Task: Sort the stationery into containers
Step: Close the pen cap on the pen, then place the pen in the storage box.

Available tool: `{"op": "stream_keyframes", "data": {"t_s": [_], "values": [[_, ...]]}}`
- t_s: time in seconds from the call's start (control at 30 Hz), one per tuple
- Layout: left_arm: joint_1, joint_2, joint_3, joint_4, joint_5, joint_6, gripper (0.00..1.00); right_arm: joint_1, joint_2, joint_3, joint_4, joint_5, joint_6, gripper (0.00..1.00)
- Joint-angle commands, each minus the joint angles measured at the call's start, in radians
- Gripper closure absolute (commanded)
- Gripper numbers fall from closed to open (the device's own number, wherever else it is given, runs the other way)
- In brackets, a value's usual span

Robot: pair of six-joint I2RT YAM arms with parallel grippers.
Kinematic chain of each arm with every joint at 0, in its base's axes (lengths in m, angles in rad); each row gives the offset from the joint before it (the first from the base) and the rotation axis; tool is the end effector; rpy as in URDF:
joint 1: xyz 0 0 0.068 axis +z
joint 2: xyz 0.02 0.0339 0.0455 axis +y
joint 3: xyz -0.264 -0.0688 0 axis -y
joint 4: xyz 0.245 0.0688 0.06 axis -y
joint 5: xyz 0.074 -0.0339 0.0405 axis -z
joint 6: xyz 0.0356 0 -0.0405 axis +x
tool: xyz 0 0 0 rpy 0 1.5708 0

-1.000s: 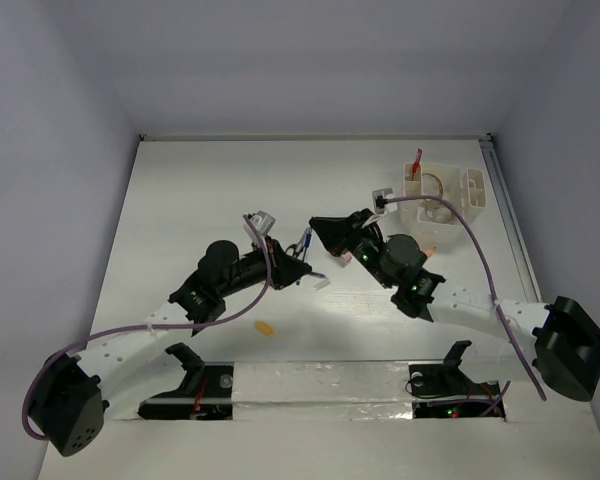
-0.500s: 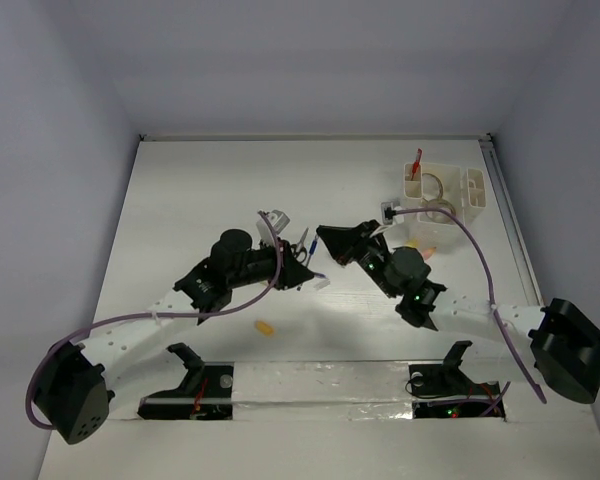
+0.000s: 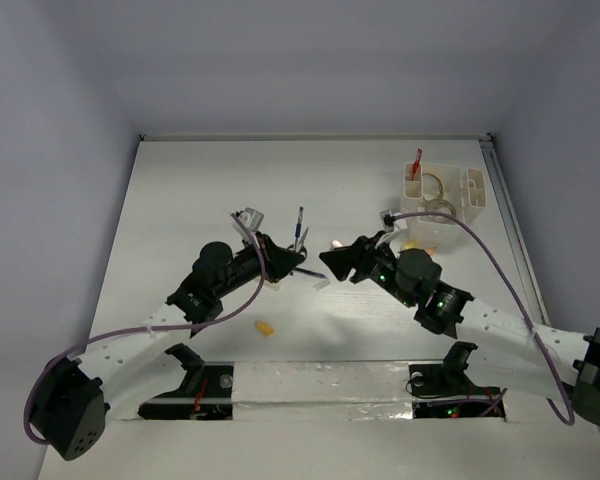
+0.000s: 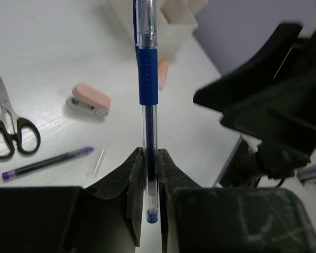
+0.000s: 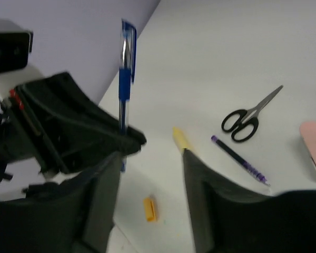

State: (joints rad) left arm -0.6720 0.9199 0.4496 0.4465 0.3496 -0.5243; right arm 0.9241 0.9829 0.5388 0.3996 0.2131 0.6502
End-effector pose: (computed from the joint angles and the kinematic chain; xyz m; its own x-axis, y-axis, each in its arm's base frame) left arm 0.1591 -0.1422 0.2634 -0.4431 -0.2485 -0.8613 0.7290 0.4594 -0.5075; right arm 0.1442 0.1784 0.2773 -0.4165 0.4303 -0.8009 -0.5033 0.6245 0.5973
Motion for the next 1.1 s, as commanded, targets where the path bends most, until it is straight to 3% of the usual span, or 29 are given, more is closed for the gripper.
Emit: {"op": "stream_keyframes", "data": {"t_s": [0.0, 0.1, 0.23, 0.47, 0.83, 0.87, 0.9, 1.0, 1.03, 1.07], "values": [[0.012, -0.044, -0.076, 0.198, -0.075, -0.069, 1.0, -0.036, -0.085, 0.042, -0.143, -0.133, -0.052, 0.39], [0.012, -0.036, -0.12, 0.256, -0.045, -0.091, 1.0, -0.059, -0.076, 0.116, -0.202, -0.268, -0.104, 0.25], [0.012, -0.018, -0.132, 0.308, 0.012, -0.097, 1.0, -0.059, -0.001, 0.202, -0.2, -0.325, -0.136, 0.15], [0.012, -0.023, -0.147, 0.379, 0.091, -0.103, 1.0, -0.128, 0.184, 0.325, -0.159, -0.412, -0.123, 0.15], [0.012, -0.001, -0.16, 0.414, 0.135, -0.095, 1.0, -0.128, 0.326, 0.4, -0.101, -0.4, -0.113, 0.35], [0.012, 0.002, -0.161, 0.416, 0.134, -0.095, 1.0, -0.137, 0.332, 0.398, -0.093, -0.402, -0.106, 0.4], [0.012, 0.005, -0.161, 0.417, 0.135, -0.094, 1.0, -0.137, 0.341, 0.397, -0.085, -0.403, -0.103, 0.53], [0.012, 0.022, -0.158, 0.416, 0.14, -0.086, 1.0, -0.137, 0.35, 0.403, -0.074, -0.393, -0.092, 0.68], [0.012, 0.028, -0.155, 0.41, 0.135, -0.083, 1.0, -0.137, 0.352, 0.405, -0.076, -0.38, -0.092, 0.83], [0.012, 0.03, -0.152, 0.4, 0.129, -0.071, 1.0, -0.137, 0.352, 0.406, -0.077, -0.371, -0.092, 0.9]]}}
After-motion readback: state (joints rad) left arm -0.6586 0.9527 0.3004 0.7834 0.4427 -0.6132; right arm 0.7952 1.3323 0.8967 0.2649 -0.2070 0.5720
